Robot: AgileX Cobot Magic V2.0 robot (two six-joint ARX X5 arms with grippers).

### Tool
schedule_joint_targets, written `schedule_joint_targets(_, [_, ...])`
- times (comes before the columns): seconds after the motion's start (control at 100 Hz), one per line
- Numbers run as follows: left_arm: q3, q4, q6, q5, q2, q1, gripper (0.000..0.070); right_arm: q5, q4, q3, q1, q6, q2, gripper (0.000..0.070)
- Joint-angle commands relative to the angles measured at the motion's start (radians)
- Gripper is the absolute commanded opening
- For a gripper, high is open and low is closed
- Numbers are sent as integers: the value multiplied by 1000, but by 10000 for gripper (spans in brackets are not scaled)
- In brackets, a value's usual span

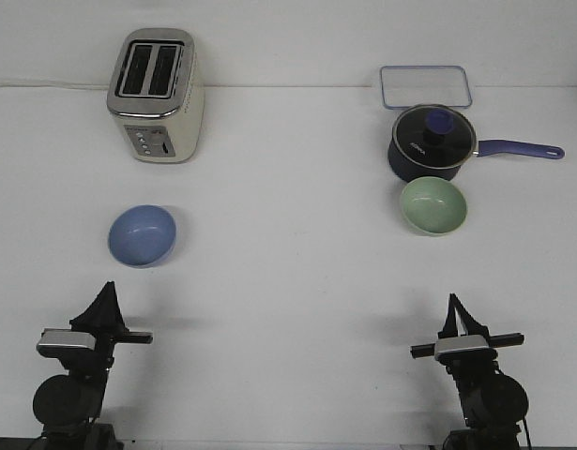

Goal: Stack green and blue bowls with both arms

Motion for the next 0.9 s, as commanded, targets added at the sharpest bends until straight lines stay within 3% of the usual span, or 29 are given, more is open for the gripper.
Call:
schedule_joint_targets(0.0, [-19, 13, -1, 1, -1, -1, 14, 0, 10, -2, 1, -11, 0, 1])
schedule_joint_targets(0.76, [-19, 13, -1, 1, -1, -1, 14, 0, 11, -2, 1, -11, 0, 0])
schedule_joint_targets(0.89, [-19, 13, -1, 1, -1, -1, 14, -2, 17, -2, 1, 29, 0, 1])
